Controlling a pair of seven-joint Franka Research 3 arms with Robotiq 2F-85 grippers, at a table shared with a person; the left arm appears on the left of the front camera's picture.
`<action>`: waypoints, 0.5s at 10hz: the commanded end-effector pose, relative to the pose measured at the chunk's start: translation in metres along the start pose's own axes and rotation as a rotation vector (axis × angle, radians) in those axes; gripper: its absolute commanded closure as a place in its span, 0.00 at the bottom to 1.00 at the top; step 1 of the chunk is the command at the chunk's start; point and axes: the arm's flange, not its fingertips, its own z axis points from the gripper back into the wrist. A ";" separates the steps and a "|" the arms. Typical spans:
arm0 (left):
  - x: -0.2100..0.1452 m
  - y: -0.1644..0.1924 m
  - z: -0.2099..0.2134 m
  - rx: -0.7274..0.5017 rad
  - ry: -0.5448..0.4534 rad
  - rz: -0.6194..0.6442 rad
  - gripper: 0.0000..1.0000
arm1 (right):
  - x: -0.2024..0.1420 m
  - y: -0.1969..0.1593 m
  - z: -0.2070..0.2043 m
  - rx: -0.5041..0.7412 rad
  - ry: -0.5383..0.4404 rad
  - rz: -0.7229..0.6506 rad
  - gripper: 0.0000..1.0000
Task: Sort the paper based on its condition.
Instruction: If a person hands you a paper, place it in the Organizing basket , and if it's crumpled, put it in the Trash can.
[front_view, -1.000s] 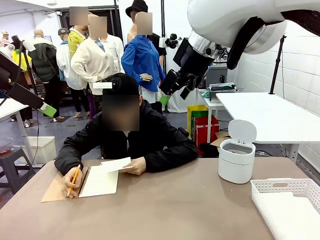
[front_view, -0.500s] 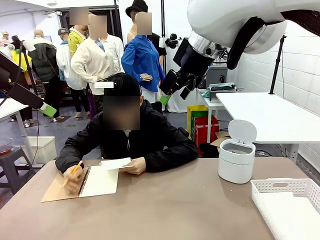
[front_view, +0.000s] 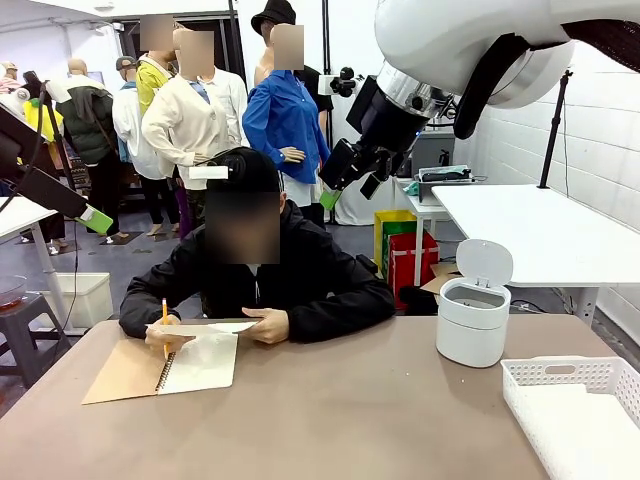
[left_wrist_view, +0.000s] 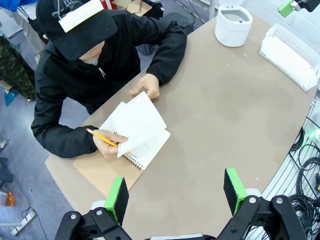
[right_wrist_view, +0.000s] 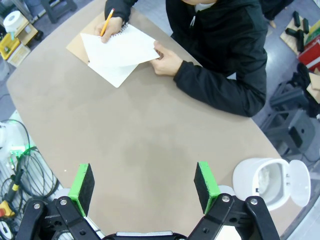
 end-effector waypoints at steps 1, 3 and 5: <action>0.000 0.001 0.001 0.000 -0.004 0.005 0.00 | 0.000 0.000 0.000 -0.004 0.002 0.000 0.00; 0.000 0.001 0.001 0.000 -0.004 0.005 0.00 | 0.000 0.000 0.000 -0.004 0.002 0.000 0.00; 0.000 0.001 0.001 0.000 -0.004 0.005 0.00 | 0.000 0.000 0.000 -0.004 0.002 0.000 0.00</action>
